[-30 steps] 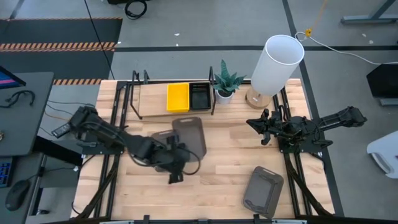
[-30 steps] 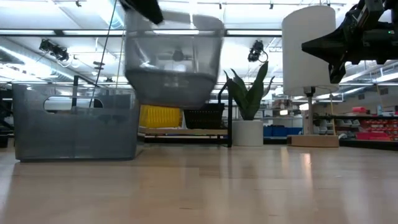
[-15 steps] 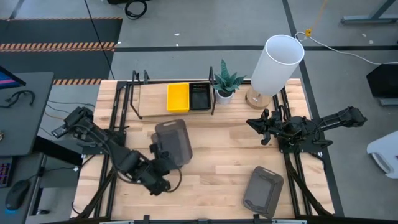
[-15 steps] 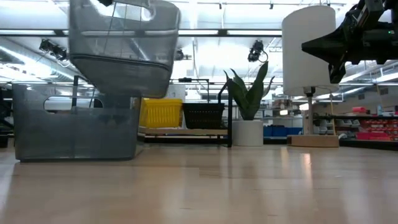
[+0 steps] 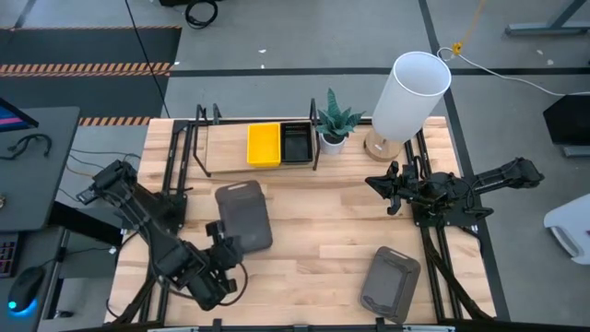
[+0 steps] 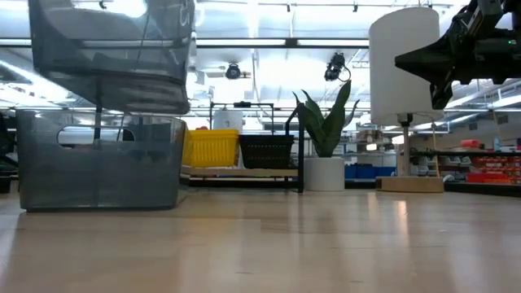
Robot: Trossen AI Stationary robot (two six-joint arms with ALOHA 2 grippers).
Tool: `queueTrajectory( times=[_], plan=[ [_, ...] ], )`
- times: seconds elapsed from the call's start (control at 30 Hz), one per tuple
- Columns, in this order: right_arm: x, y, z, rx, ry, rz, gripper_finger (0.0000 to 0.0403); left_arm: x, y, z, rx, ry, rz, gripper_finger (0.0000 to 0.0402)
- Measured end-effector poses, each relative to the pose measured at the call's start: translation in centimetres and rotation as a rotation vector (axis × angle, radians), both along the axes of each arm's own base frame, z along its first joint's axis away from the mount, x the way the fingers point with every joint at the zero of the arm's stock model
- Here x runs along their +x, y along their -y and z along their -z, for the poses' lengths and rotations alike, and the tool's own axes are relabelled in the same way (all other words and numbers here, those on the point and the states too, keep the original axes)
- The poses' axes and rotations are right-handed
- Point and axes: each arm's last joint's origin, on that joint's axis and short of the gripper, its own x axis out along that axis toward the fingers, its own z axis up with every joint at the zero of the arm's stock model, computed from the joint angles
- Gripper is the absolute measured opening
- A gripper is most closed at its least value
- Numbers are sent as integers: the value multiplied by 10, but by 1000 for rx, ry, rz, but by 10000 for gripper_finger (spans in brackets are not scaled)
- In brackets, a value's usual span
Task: Stack baskets on shelf by color
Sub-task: Stack the top right transparent black bin on the top left transparent black bin
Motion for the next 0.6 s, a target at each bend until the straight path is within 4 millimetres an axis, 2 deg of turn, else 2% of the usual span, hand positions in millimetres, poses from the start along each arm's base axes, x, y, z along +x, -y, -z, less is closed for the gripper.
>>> queueTrajectory(
  times=[0.17, 0.27, 0.43, 0.6],
  plan=[
    [0, 0, 0, 0, 0, 0, 19, -3, -4, 30, 36, -38, -1, 5],
    [0, 0, 0, 0, 0, 0, 19, 0, -4, 40, 32, -12, 19, 5],
    [0, 0, 0, 0, 0, 0, 19, 5, -3, 47, -11, -17, 61, 5],
    [0, 0, 0, 0, 0, 0, 19, 8, -2, 47, -28, -5, 82, 8]
  ],
)
